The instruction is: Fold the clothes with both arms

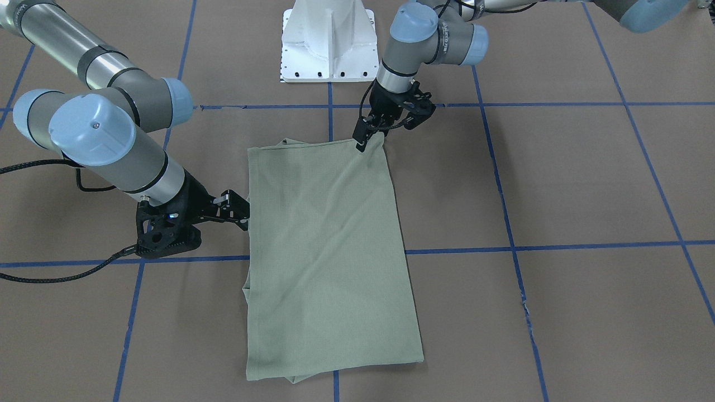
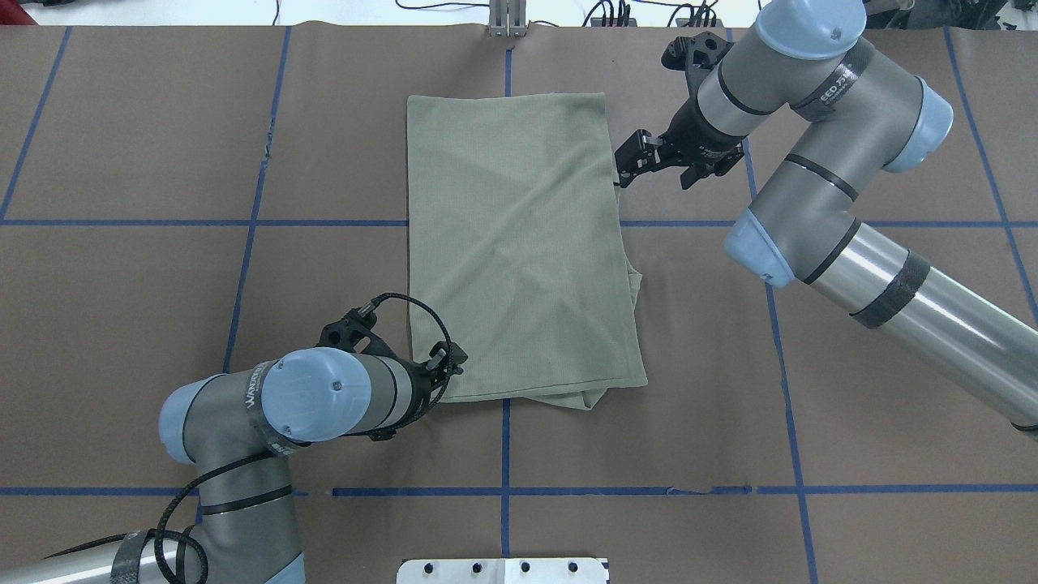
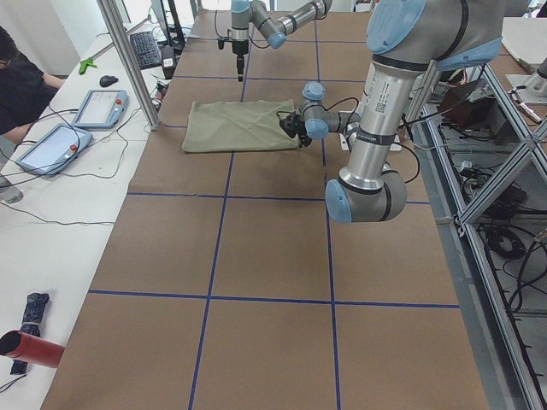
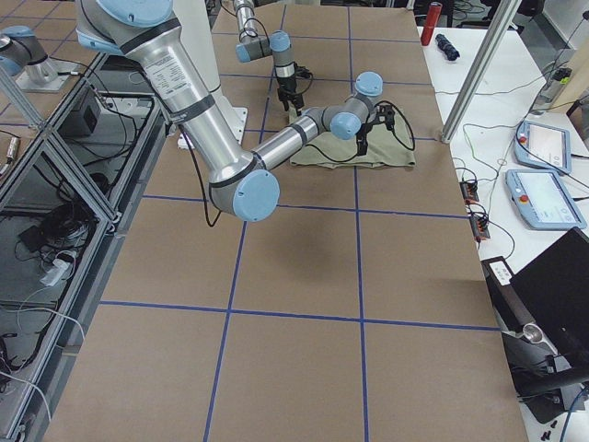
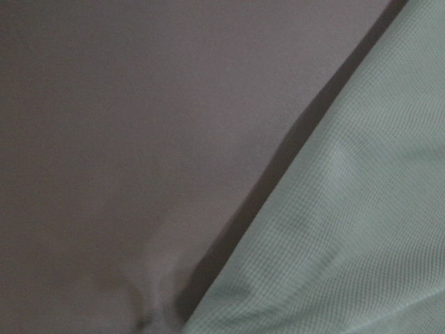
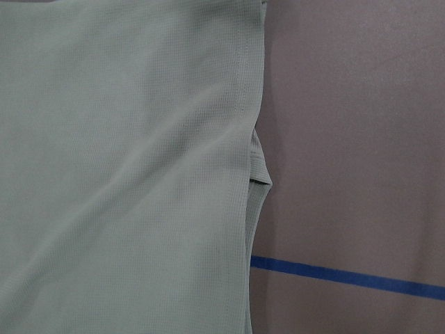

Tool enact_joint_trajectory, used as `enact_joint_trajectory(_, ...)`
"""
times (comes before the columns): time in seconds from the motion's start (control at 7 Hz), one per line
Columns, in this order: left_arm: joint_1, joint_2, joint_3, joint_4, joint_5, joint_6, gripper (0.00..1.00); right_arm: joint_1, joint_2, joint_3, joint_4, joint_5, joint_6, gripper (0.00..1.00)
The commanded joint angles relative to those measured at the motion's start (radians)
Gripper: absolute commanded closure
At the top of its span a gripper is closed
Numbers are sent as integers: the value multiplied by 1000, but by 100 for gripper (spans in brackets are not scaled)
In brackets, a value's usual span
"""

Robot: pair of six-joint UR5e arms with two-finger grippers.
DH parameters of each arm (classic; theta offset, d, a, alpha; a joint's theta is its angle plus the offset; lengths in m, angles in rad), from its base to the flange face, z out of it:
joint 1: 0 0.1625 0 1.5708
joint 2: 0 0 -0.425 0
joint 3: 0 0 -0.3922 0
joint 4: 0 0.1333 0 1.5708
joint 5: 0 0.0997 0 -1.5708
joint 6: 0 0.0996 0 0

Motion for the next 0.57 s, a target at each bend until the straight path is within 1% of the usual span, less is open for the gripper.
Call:
enact_joint_trajectory(0.0,-3,0,5,0,1,0,10,-2,1,0,0,-2,2,0)
enact_joint_trajectory(0.29,-11,3,-7,17,1,2,17,-2,3,0,0,-2,2,0)
enact_joint_trajectory(0.43,-9,3,-11,43,1,2,17,-2,3,0,0,-2,2,0)
